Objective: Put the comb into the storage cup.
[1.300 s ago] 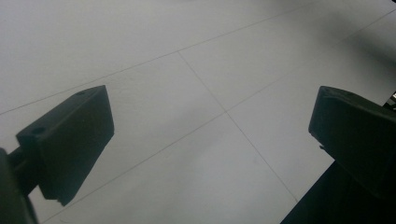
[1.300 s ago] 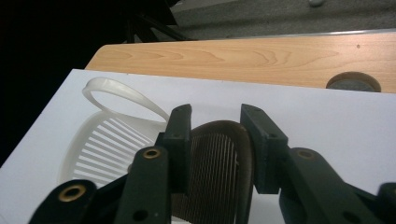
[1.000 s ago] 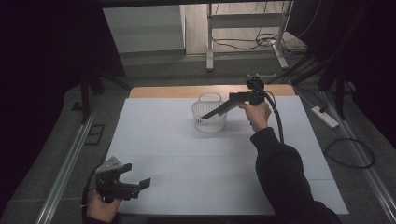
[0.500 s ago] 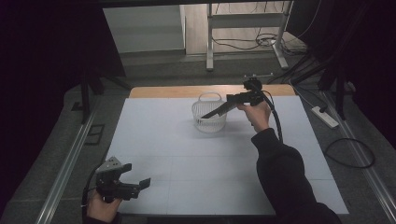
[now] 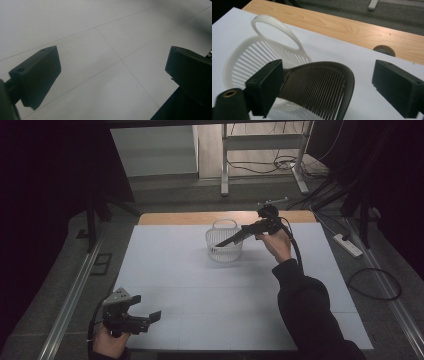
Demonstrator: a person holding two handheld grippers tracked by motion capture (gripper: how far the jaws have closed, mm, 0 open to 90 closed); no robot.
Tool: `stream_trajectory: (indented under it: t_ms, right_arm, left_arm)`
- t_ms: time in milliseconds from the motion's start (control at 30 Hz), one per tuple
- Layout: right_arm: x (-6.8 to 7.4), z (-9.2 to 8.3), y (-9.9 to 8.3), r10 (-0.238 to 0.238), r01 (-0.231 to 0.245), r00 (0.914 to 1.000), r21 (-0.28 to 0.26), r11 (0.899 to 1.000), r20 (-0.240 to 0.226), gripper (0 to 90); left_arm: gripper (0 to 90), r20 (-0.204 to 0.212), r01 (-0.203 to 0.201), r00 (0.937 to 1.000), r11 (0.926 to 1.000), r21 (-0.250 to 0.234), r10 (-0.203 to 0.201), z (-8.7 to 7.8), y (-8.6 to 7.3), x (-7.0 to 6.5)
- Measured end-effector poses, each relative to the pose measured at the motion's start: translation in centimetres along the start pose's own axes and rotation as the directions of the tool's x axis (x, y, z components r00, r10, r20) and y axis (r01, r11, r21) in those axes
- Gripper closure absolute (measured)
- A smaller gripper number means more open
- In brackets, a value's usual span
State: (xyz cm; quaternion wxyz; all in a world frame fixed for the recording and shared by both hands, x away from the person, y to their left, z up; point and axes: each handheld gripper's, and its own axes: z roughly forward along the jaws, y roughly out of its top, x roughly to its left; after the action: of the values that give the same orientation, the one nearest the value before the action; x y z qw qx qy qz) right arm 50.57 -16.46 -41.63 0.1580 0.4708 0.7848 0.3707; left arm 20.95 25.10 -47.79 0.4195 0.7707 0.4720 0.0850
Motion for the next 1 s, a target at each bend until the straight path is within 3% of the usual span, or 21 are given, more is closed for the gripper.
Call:
stream_trajectory:
  t_ms: [433,1000]
  right_arm:
    - [0.2,-1.0,-0.3,-0.062,0.063,0.9978,0.015,0.998,-0.024,1.4]
    - [0.5,-2.4,-2.0,-0.106,0.105,0.9932,-0.037,0.994,-0.048,0.0]
  left_arm:
    - [0.6,0.0,0.002,1.0,1.0,0.001,-0.002,0.0,0.0,0.0]
    - [0.4,0.002,0.009,1.0,1.0,-0.002,-0.009,0.0,0.0,0.1]
